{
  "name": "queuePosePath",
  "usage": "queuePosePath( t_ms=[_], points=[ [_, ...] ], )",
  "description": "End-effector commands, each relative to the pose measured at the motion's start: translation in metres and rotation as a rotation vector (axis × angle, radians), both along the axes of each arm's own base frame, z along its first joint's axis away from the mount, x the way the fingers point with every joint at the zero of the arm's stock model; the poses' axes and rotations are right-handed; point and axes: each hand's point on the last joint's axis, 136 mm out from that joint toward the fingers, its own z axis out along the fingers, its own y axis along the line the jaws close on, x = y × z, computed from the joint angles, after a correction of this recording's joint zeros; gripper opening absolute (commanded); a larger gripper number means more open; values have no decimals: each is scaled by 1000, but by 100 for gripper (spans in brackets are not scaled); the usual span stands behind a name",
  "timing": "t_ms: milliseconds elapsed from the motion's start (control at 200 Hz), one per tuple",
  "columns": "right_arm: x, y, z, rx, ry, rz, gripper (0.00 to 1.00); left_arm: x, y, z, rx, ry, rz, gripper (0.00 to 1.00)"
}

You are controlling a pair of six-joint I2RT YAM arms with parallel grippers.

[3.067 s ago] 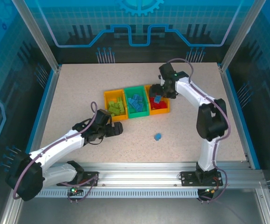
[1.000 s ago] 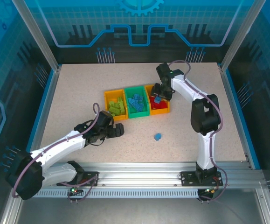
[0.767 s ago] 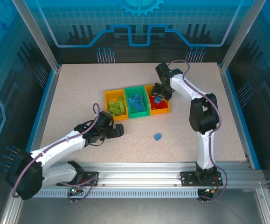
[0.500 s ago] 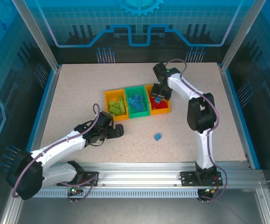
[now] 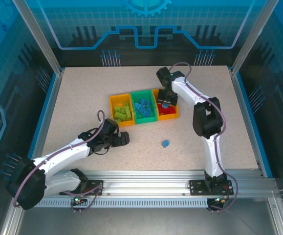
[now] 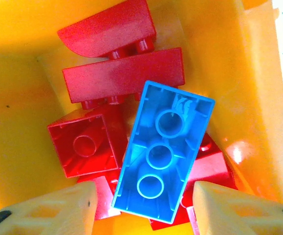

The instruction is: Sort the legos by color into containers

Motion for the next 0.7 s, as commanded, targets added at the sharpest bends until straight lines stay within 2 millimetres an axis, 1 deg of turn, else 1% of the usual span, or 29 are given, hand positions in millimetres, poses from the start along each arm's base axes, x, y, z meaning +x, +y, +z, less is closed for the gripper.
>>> queuePosePath(
  t_ms=[0,20,25,35,110,210,280,345,420,505,645,690],
  points=[
    [-16,-1,-24,-89,94,1,54,-1,0,3,-5,-23,-17,99],
    [-17,-1,-23,-93,93,2,54,-2,0,3,-3,-25,-17,99],
    [-18,-1,-28,-101,104,3,54,-2,0,3,-3,-25,-18,99],
    [-19,-2,-33,-108,115,3,54,-2,0,3,-4,-27,-19,99],
    [-23,-4,-40,-125,134,-3,54,-2,1,5,-5,-37,-20,99],
    [-27,-3,-43,-119,136,-13,51,-3,2,6,-9,-47,-21,99],
    [-28,-1,-44,-130,143,-5,50,-3,2,6,-9,-51,-24,99],
    [-28,4,-46,-121,147,3,49,-4,2,5,-5,-48,-27,99],
    [-25,11,-45,-98,139,6,45,-5,4,4,0,-46,-28,99],
    [-22,13,-43,-98,136,10,38,-6,5,7,-2,-53,-25,99],
    [-22,9,-39,-115,136,10,36,-8,9,10,-5,-75,-17,99],
    [-22,10,-34,-113,120,12,35,-8,9,11,-8,-78,-15,99]
  ],
)
